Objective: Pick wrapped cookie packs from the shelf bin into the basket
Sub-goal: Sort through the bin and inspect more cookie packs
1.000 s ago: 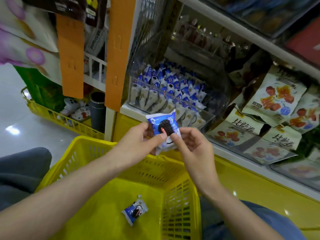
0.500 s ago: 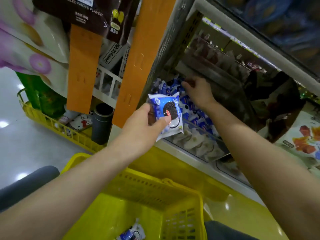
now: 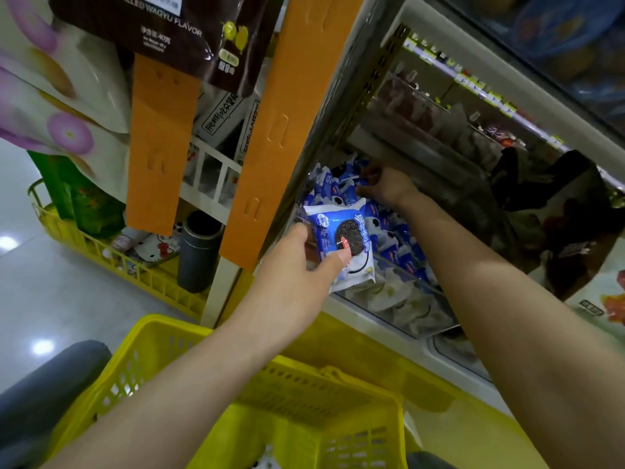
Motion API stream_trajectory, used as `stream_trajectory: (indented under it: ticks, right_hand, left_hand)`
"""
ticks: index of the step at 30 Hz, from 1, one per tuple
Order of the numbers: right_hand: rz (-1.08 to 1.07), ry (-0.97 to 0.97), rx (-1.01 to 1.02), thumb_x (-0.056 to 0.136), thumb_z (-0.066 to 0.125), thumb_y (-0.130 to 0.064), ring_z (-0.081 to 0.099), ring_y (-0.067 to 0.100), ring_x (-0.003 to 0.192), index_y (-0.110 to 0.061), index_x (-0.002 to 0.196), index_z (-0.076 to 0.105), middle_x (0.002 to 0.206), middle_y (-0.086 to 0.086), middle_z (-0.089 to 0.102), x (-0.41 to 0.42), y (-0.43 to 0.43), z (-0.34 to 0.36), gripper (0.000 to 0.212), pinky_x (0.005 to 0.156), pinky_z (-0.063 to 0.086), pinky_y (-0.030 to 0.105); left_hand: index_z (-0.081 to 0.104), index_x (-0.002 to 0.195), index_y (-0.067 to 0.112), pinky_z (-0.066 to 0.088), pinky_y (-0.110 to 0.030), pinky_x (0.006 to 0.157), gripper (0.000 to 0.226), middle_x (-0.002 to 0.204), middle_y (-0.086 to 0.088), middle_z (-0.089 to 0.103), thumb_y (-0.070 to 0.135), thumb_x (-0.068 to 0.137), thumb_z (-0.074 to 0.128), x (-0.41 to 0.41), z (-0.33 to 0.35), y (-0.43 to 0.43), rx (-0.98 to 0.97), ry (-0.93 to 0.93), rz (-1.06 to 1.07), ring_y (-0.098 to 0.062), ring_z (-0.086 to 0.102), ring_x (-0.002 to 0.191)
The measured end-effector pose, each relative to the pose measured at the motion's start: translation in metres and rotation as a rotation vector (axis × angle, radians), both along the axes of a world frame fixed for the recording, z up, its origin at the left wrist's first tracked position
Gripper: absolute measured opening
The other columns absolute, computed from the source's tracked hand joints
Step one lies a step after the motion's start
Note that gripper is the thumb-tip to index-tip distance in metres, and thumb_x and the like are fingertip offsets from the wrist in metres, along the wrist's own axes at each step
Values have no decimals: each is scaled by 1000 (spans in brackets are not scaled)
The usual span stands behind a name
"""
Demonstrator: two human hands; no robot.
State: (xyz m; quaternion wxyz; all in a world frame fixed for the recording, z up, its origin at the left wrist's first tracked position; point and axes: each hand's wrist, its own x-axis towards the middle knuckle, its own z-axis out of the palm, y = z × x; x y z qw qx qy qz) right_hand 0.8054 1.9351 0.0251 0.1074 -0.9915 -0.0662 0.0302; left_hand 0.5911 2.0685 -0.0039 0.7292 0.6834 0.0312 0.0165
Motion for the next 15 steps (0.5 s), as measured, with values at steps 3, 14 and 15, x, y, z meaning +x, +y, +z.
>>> stream_trajectory:
  ticks: [3,14,15]
  right_hand:
    - [-81,3,43,87,63,-25,53,30,112,-4,129,47,127,16,53,0,-1,3,50,75,37,27]
    - [-231,89,311,87,60,-36,52,21,86,-10,103,60,93,9,60,-6,-3,4,31,64,40,29]
    - [-252,60,380,88,57,-34,55,23,86,-11,93,60,86,9,61,-10,-3,6,24,62,43,29]
  left_hand:
    - [52,97,30,39,-7,48,12,86,12,64,25,88,58,1,-1,1,0,-4,2,13,55,57]
    - [53,91,30,44,-21,60,7,81,12,65,28,88,58,3,4,0,-26,-16,18,11,56,58]
    - [53,91,29,44,-22,61,6,79,13,65,29,88,58,3,5,-1,-27,-20,24,11,55,57]
